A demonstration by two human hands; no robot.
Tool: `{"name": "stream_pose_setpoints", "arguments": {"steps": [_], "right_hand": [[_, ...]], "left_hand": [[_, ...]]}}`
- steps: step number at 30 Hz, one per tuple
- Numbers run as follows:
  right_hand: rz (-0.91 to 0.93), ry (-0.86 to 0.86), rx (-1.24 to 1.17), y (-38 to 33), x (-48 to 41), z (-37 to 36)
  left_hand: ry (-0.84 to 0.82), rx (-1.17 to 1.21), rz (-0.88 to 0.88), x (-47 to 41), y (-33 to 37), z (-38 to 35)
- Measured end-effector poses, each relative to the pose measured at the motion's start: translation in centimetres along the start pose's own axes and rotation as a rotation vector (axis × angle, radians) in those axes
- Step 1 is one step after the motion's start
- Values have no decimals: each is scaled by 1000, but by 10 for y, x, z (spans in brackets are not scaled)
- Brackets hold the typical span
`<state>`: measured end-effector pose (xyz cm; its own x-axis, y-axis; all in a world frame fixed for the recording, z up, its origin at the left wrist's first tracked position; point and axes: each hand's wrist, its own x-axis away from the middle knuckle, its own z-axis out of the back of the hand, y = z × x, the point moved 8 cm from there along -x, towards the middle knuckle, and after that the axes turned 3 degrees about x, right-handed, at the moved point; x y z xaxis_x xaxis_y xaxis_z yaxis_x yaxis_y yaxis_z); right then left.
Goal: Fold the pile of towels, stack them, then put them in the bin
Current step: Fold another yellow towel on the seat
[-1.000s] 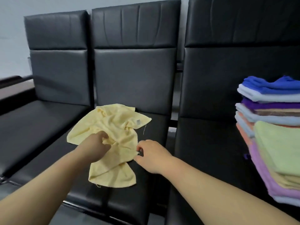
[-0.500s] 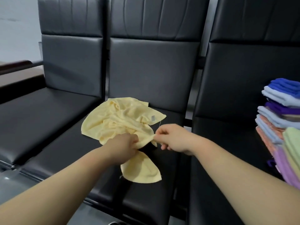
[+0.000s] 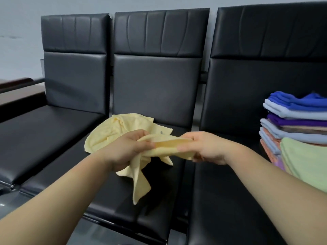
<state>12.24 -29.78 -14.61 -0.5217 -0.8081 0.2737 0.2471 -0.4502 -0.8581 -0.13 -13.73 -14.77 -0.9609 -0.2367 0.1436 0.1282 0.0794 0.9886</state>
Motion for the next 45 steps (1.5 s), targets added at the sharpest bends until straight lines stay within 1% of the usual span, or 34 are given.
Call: {"name": "stream_pose_setpoints", "arguments": {"steps": [1, 2, 3, 5, 6, 7, 9, 10, 13, 15, 16, 18, 20, 21, 24, 26, 27, 29, 30, 32, 34, 35, 36, 37, 39, 40, 41, 43, 45], "right_hand": [[7, -42, 141, 2, 7, 0], [11, -47, 230, 3, 15, 3], [15, -19, 258, 2, 20, 8], [42, 57, 229, 0, 27, 18], [58, 67, 220, -2, 32, 20], [76, 64, 227, -2, 35, 20], [116, 57, 213, -2, 39, 16], [142, 60, 160, -3, 40, 13], [229, 64, -168, -3, 37, 10], [238, -16, -419, -4, 37, -1], [231, -66, -494, -4, 38, -6], [224, -166, -519, -6, 39, -15], [188, -201, -434, -5, 39, -19], [171, -187, -315, 1, 36, -19], [79, -117, 219, 12, 32, -19], [79, -113, 436, 9, 34, -22], [79, -103, 460, 9, 33, -19], [72, -97, 388, 10, 32, -17], [72, -95, 324, 10, 31, -17], [91, -62, 138, 8, 30, -13], [94, -99, -33, 7, 30, -11], [95, -125, -58, 5, 30, -12], [92, -124, -12, 4, 31, -12], [88, -99, 98, 4, 28, -10], [60, -47, 382, 6, 22, -8], [47, -26, 444, 5, 19, -7], [55, -6, 434, 3, 18, -6], [80, 9, 319, -4, 18, -6], [106, -35, 266, -9, 19, -13]], "left_hand": [[-39, -30, 3, 2, 3, -4], [-55, -149, -12, 4, 8, -9], [-37, -368, -30, 5, 11, -9], [2, -842, -41, 6, 13, -8], [-15, -965, -13, 5, 8, -11], [-49, -1004, 38, 5, 2, -14], [-118, -964, 149, 7, -12, -14], [-147, -929, 182, 9, -17, -14], [-188, -781, 227, 14, -22, -12], [-196, -653, 242, 17, -24, -12], [-198, -578, 246, 18, -24, -14], [-194, -422, 235, 19, -21, -16], [-203, -348, 205, 19, -16, -16], [-201, -378, 183, 19, -12, -15], [-199, -706, 148, 17, -10, -14], [-225, -875, 209, 17, -15, -14], [-242, -907, 248, 18, -19, -15], [-241, -887, 250, 17, -20, -14], [-214, -831, 217, 15, -18, -12], [-123, -647, 150, 11, -11, -6], [-33, -482, 88, 8, -3, -1], [7, -437, 51, 8, 3, 0], [38, -414, 19, 8, 8, 1], [57, -409, -12, 9, 13, 1], [94, -481, -76, 9, 22, 0], [119, -544, -112, 9, 27, 0], [145, -628, -141, 11, 33, 0], [142, -806, -153, 15, 41, 2], [37, -897, -46, 21, 34, 6]]}}
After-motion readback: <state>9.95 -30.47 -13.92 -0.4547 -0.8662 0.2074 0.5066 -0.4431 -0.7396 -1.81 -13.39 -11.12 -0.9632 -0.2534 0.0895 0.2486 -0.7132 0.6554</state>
